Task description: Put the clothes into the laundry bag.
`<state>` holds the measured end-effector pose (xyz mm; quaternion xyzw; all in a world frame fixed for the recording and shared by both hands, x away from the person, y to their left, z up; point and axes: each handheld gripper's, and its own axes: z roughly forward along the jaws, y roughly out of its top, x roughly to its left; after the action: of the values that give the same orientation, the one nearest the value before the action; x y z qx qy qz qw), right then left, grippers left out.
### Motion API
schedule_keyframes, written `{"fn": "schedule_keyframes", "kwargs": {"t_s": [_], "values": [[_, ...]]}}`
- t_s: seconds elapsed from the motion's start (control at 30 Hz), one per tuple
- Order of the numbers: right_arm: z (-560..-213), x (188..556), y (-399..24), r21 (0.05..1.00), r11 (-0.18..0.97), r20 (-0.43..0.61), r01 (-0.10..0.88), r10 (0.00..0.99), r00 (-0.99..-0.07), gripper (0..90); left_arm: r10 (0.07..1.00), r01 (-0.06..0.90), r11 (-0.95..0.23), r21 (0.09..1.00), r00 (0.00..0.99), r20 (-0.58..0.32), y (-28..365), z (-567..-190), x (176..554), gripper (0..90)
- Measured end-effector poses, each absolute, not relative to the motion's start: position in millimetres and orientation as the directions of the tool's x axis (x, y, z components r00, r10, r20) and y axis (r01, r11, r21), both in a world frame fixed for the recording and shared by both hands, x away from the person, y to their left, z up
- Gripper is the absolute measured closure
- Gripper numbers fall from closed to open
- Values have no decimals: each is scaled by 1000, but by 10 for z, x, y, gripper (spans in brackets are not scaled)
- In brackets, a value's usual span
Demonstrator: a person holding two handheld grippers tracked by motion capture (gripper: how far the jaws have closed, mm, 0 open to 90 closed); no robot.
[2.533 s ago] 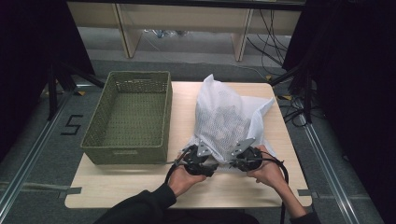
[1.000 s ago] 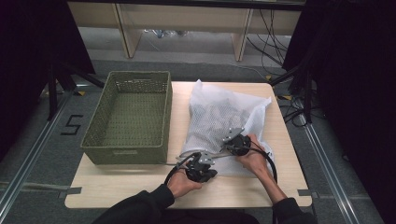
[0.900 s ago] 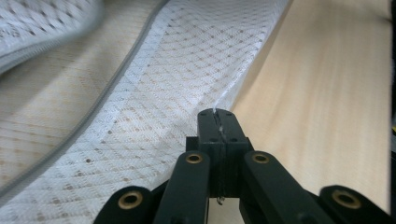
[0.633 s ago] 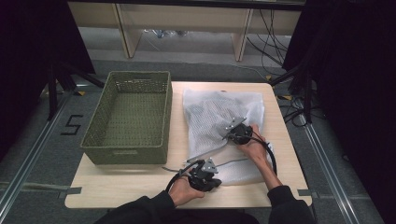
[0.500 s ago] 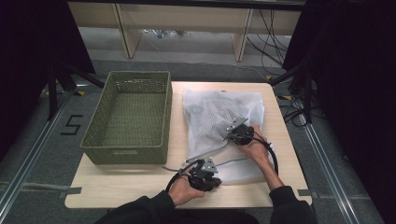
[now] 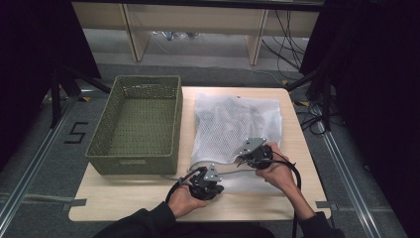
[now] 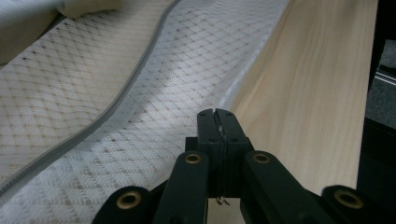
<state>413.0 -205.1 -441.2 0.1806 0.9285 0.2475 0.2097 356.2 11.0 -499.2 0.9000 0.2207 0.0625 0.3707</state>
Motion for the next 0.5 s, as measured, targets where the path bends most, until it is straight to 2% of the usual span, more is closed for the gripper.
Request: {"fn": "schedule_keyframes", "kwargs": {"t_s": [0.07,0.1,0.17,0.2,0.3,0.37,0.4,0.43,0.47,0.5], "values": [[-4368,4051,-2033,531,817,-308,223,431,-848,900,454,355,-614,705,889,-53,152,-4991,3554,887],[-4349,4027,-2028,536,825,-324,182,400,-857,900,461,361,-614,702,886,-53,177,-4982,3545,883],[-4328,3963,-2024,535,827,-314,173,385,-868,900,466,363,-612,703,883,-50,220,-4963,3526,868],[-4326,3920,-2021,536,821,-302,199,406,-863,900,462,358,-613,704,886,-49,246,-4947,3518,855],[-4353,3886,-2024,521,837,-309,167,367,-877,900,477,356,-598,718,878,-38,306,-4902,3489,782],[-4404,3861,-2014,509,838,-292,194,381,-877,900,450,357,-599,716,890,-67,321,-4888,3461,741],[-4442,3879,-2006,492,856,-308,159,342,-888,900,441,346,-609,714,896,-58,334,-4870,3441,721],[-4490,3863,-1990,474,859,-297,193,362,-883,900,434,350,-607,713,898,-71,341,-4864,3420,710],[-4539,3893,-1978,447,882,-326,149,315,-891,900,429,345,-613,711,901,-68,353,-4856,3410,700],[-4600,3877,-1965,437,875,-287,206,352,-891,900,415,335,-626,705,908,-63,371,-4843,3403,684]]}}
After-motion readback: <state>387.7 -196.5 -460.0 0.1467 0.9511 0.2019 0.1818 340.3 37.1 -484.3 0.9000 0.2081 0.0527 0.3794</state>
